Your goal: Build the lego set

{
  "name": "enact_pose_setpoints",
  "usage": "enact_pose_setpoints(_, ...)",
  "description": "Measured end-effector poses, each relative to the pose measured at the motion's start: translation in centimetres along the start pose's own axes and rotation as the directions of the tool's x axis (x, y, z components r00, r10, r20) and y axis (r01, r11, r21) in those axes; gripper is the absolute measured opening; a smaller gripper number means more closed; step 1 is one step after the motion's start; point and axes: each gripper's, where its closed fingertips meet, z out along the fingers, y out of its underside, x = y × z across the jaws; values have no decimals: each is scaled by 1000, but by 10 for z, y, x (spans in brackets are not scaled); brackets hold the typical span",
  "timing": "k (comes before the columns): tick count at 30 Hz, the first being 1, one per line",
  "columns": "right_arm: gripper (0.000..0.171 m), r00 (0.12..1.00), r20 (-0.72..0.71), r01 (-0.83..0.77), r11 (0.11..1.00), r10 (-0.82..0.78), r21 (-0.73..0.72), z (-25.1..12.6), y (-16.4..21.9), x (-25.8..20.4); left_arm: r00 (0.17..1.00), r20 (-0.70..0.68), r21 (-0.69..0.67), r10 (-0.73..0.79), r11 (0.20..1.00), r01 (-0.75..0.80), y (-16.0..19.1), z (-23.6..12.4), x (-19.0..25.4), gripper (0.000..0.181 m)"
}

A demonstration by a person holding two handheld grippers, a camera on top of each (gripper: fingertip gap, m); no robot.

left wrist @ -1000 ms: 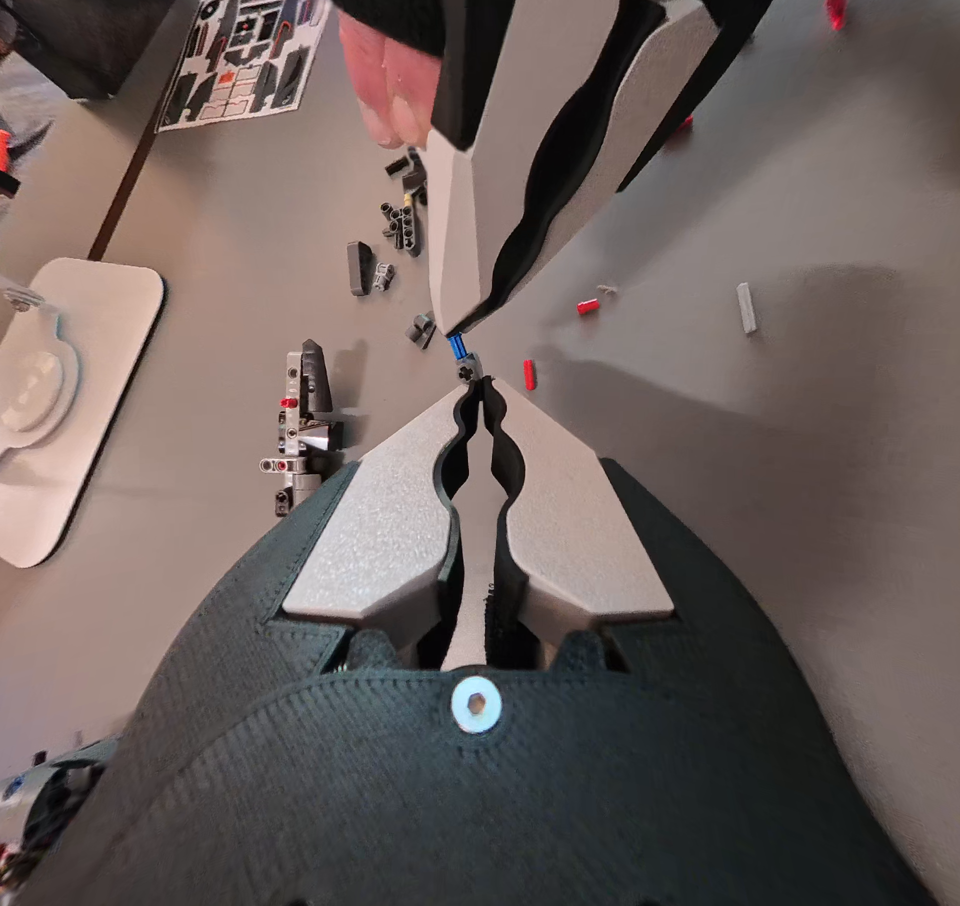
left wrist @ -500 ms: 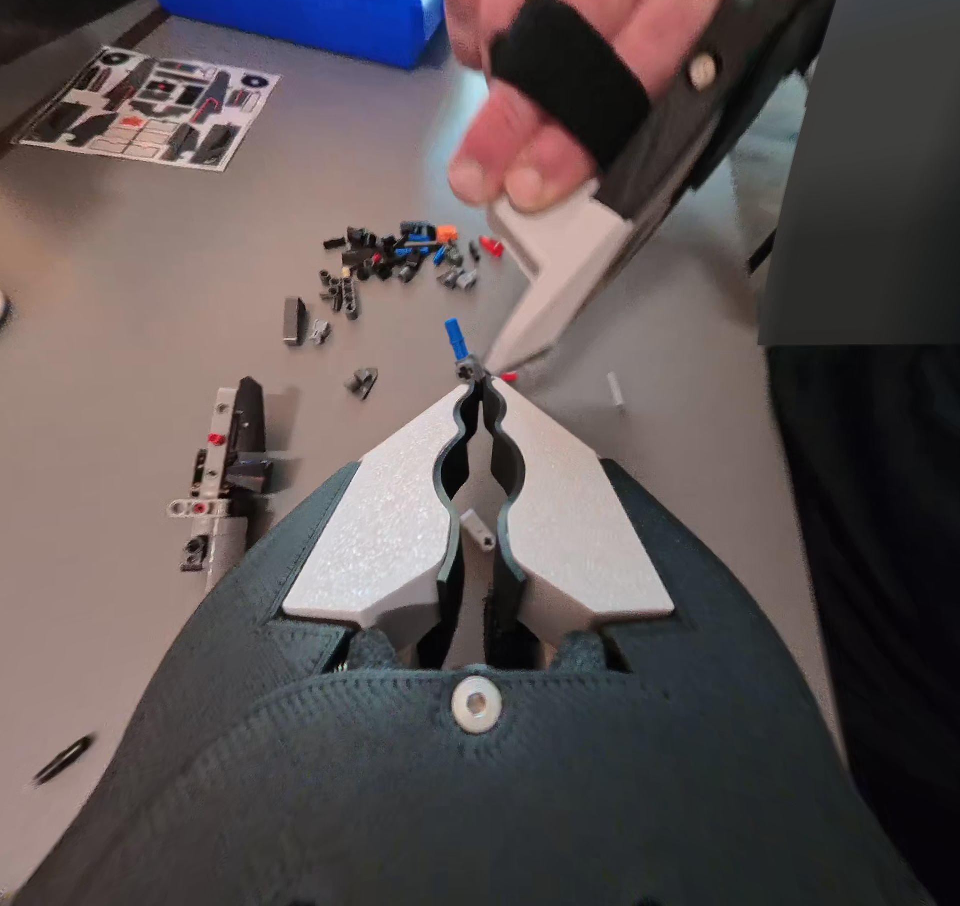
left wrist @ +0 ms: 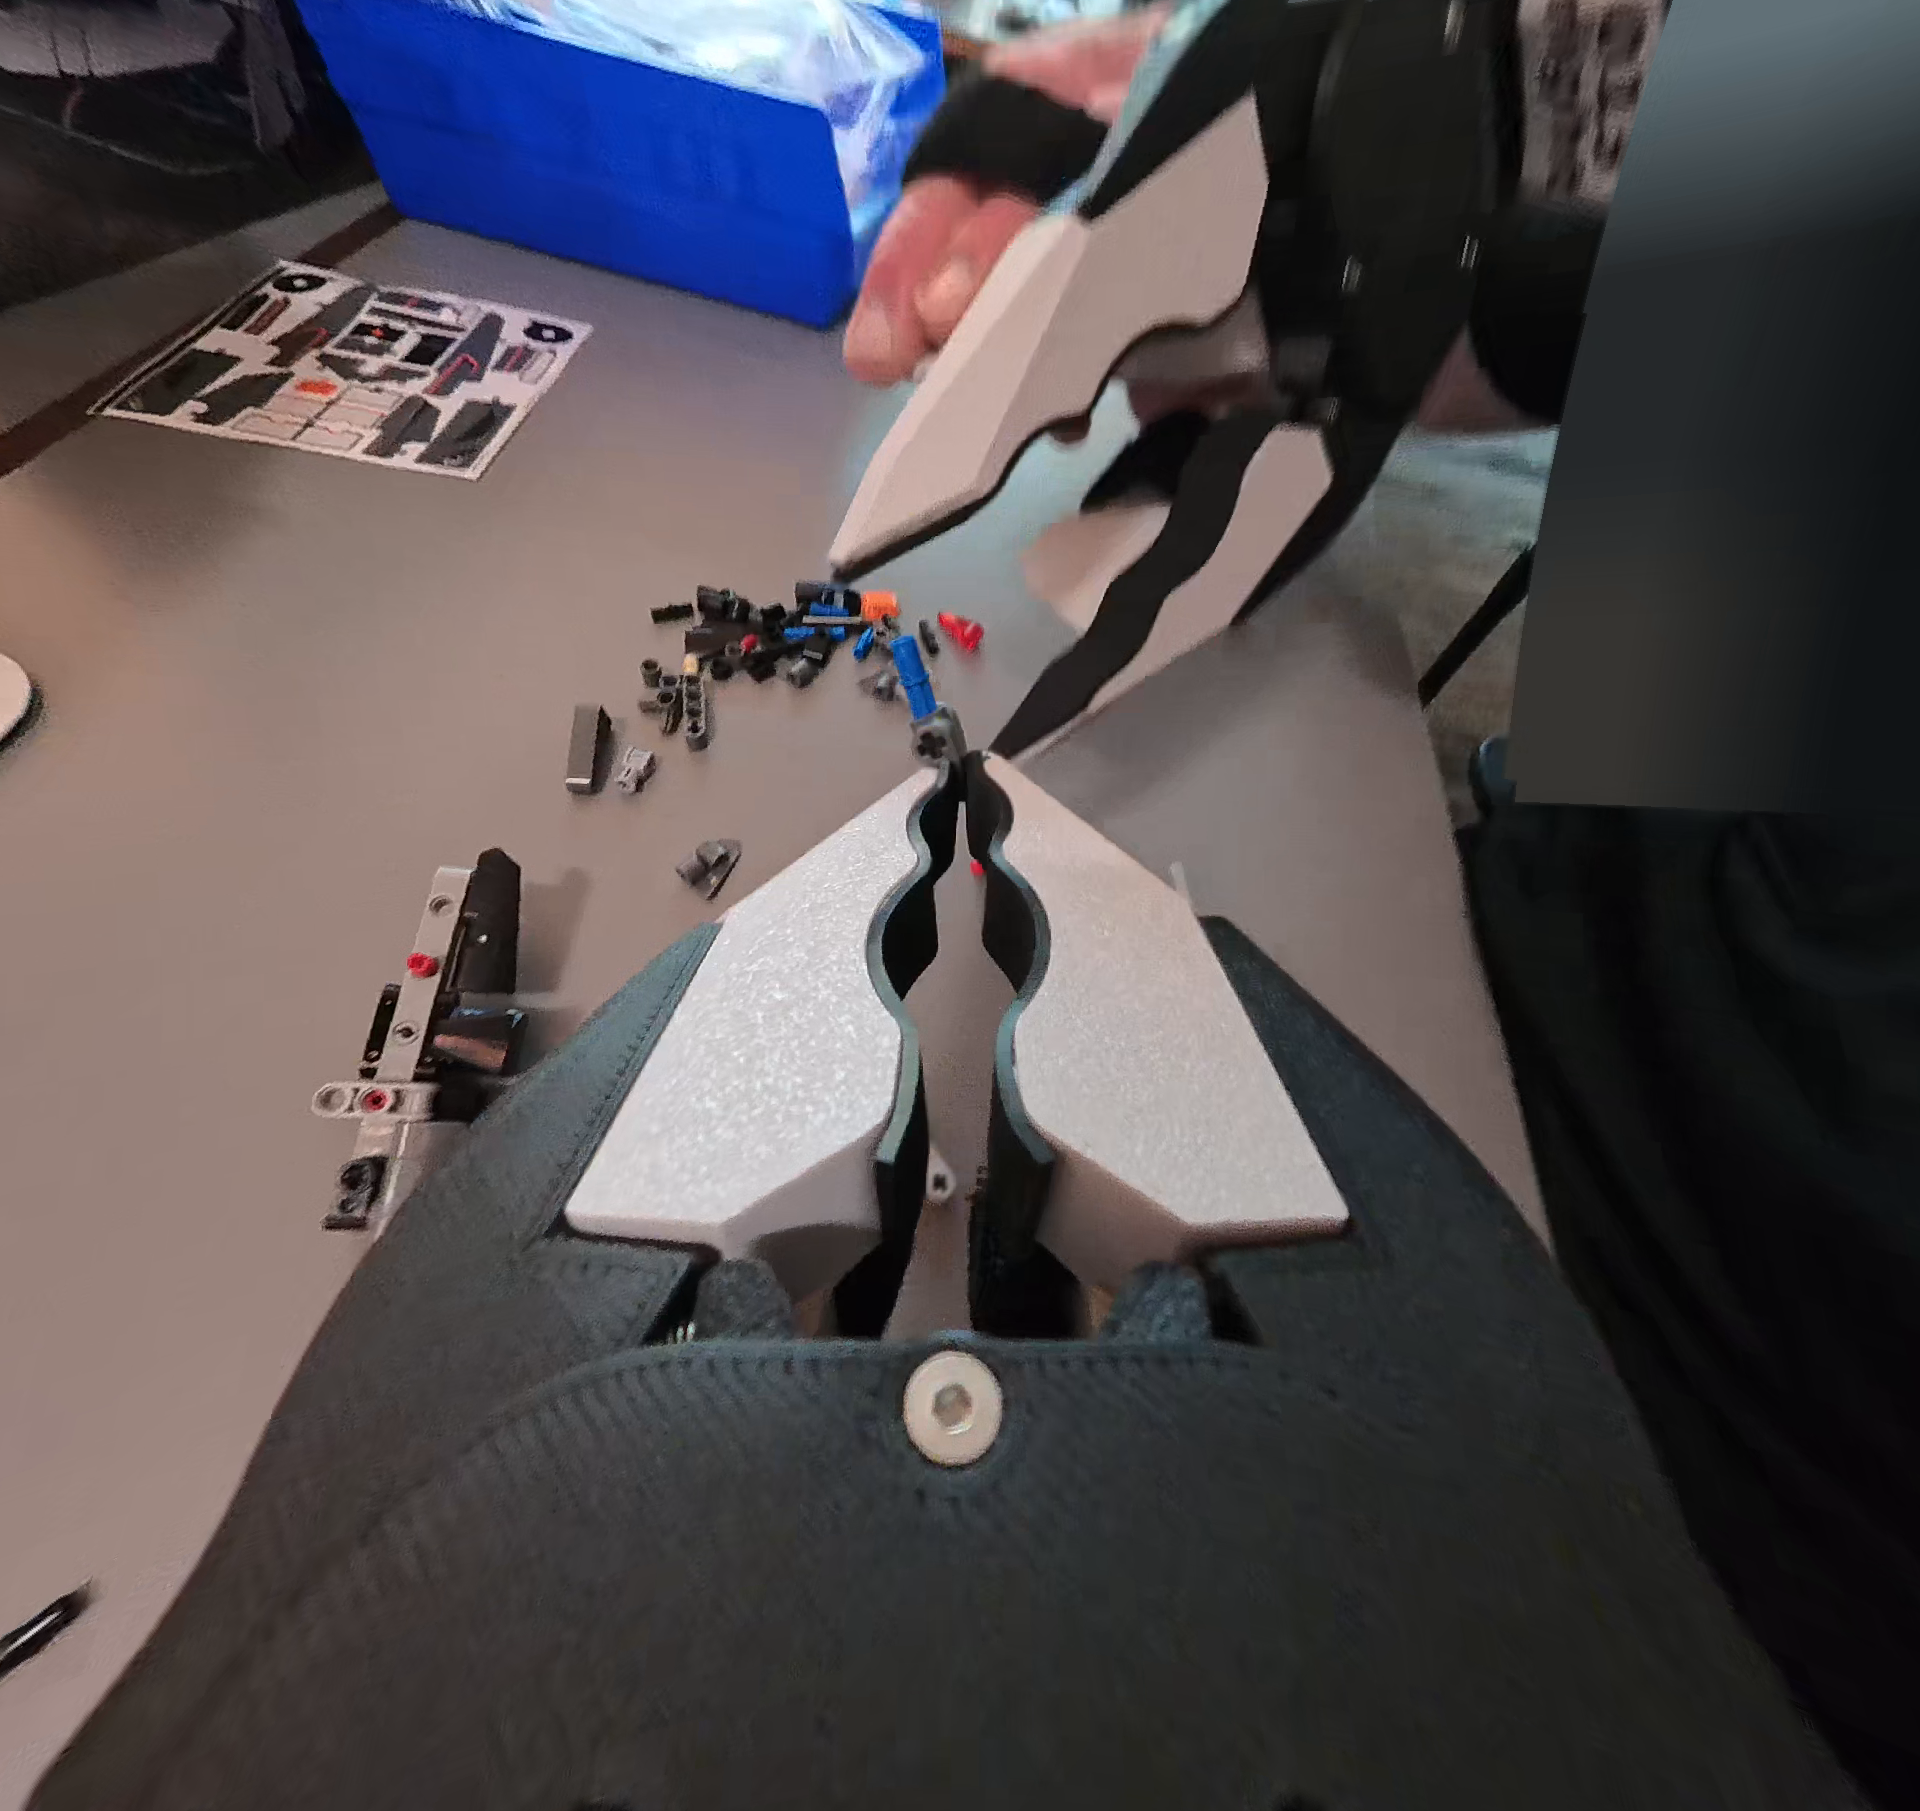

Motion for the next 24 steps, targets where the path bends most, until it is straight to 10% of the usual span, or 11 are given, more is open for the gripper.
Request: enact_pose_setpoints(24, 30, 983, -150, -104, 995, 101, -13, 1, -4, 20, 991, -20, 182, -130, 974, 131, -27, 2, 6, 0)
